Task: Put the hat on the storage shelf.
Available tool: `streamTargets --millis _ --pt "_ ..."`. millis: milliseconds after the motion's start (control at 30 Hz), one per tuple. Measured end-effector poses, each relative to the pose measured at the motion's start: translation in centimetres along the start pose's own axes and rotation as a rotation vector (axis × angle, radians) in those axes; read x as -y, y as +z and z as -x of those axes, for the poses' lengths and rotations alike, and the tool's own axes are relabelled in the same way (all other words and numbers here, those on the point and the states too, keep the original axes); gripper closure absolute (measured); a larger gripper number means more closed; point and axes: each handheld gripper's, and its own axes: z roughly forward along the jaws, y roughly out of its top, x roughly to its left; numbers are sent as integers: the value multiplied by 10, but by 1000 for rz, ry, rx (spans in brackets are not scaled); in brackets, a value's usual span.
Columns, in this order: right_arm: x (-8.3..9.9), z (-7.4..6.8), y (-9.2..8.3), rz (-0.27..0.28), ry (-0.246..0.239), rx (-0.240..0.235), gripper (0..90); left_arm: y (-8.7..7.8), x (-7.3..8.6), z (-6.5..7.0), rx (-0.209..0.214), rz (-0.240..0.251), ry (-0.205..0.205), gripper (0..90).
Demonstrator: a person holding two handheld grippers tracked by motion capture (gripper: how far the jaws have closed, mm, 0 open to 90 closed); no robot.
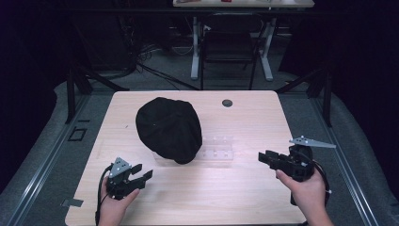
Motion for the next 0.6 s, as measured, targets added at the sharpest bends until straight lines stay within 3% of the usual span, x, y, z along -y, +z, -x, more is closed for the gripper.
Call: streamTargets --millis 200,233,467,600 --pt "22 6 8 18 -16 26 571 1 3 -1 6 -6 -5 450" --pt "33 7 12 38 -34 38 523 2 4 -1 5 -8 -5 446" --pt "58 10 26 57 -99 87 422 3 6 -3 3 -12 -13 413" --pt "71 16 33 63 -91 92 376 5 9 -4 8 -22 -9 389"
